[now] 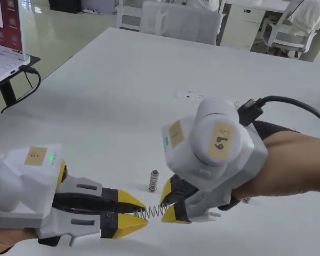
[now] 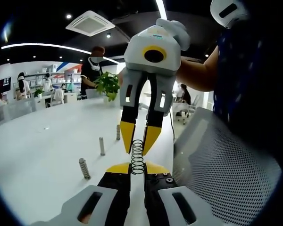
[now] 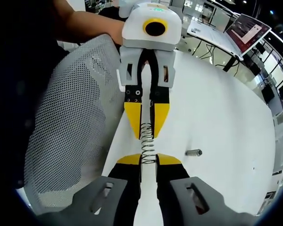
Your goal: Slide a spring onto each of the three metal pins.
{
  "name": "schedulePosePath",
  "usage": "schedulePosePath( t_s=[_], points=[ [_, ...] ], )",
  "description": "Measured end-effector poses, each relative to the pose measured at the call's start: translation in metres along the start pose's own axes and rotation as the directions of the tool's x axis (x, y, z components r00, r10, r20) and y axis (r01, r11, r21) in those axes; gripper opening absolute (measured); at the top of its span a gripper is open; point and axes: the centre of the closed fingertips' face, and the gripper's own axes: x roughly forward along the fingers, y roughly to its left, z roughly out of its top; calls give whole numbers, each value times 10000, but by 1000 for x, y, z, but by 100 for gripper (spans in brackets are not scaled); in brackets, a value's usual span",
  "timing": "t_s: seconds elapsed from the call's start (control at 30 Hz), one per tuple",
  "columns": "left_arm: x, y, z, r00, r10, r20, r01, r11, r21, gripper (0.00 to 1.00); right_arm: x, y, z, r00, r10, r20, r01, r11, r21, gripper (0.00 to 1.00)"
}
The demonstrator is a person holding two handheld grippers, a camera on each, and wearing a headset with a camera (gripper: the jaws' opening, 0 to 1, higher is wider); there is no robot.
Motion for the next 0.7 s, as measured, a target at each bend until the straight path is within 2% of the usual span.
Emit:
schedulePosePath(
  t_s=[0.17, 0.27, 0.4, 0.7],
  points=[
    [-1, 2, -2, 10000, -27, 24, 27, 10000, -2, 2, -5, 1, 3, 10000, 28, -22, -28, 9994, 343, 8],
    [-2, 3, -3, 10000, 4, -21, -4, 10000, 31, 2, -11, 1, 11, 9998, 42, 212, -56, 9976, 695, 8],
    [-3, 5, -2, 9999, 53, 106, -53, 10000, -6, 2, -16, -1, 19, 9996, -81, 286, 62, 9978, 666, 8],
    [-1, 1, -3, 10000, -19, -4, 19, 10000, 50, 2, -18, 2, 34, 9986, -2, 521, -27, 9984, 562, 8]
  ],
)
